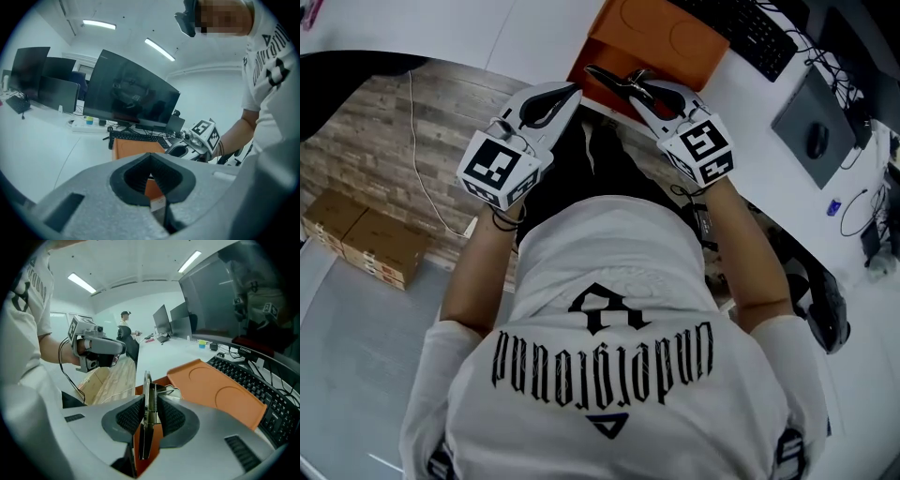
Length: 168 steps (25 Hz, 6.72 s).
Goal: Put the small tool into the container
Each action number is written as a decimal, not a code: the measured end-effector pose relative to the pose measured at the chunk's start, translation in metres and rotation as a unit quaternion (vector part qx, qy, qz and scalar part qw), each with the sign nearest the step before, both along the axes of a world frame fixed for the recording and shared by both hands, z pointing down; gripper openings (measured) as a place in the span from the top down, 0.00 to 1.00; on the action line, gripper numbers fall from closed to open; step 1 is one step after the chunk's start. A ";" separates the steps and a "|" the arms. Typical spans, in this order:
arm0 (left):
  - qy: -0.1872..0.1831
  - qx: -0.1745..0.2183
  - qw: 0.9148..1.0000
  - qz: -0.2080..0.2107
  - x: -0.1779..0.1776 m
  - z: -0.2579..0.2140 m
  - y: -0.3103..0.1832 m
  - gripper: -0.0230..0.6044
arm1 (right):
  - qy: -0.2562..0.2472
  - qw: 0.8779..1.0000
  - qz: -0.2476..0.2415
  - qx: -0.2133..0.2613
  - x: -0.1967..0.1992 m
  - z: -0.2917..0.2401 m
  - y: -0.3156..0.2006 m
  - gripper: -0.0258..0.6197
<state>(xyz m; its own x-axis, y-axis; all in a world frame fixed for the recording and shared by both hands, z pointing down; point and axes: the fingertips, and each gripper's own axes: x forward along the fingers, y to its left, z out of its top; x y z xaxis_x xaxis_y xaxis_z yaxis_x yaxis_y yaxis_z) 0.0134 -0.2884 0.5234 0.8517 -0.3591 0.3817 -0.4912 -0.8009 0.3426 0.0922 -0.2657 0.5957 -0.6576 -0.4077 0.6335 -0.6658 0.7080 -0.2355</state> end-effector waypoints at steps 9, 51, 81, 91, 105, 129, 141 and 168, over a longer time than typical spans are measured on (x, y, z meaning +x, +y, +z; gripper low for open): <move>-0.022 -0.033 0.999 0.013 -0.002 0.042 -0.005 0.94 | 0.036 0.998 -0.019 -0.044 -0.008 0.038 -0.005 0.82; -0.025 -0.068 0.997 0.033 0.006 0.078 0.005 0.94 | 0.108 0.987 -0.021 -0.117 -0.016 0.097 -0.004 0.73; -0.022 -0.003 1.000 0.011 0.007 0.025 0.032 0.94 | 0.105 0.994 0.020 -0.013 0.014 0.013 0.007 0.82; 0.003 0.032 0.999 0.005 0.018 -0.028 0.044 0.94 | 0.047 0.997 0.028 0.053 0.008 -0.059 0.009 0.92; 0.053 0.118 0.991 -0.023 0.006 -0.144 0.064 0.94 | -0.042 0.978 0.030 0.200 0.003 -0.217 0.034 0.94; 0.070 0.192 0.977 -0.065 -0.027 -0.235 0.076 0.94 | -0.080 0.951 0.019 0.299 0.002 -0.321 0.040 0.94; 0.065 0.176 0.982 -0.028 -0.076 -0.228 0.101 0.94 | -0.062 0.954 0.071 0.284 -0.032 -0.314 0.064 0.94; 0.105 0.151 0.982 0.033 -0.176 -0.214 0.226 0.94 | -0.018 0.951 0.142 0.273 -0.130 -0.305 0.216 0.94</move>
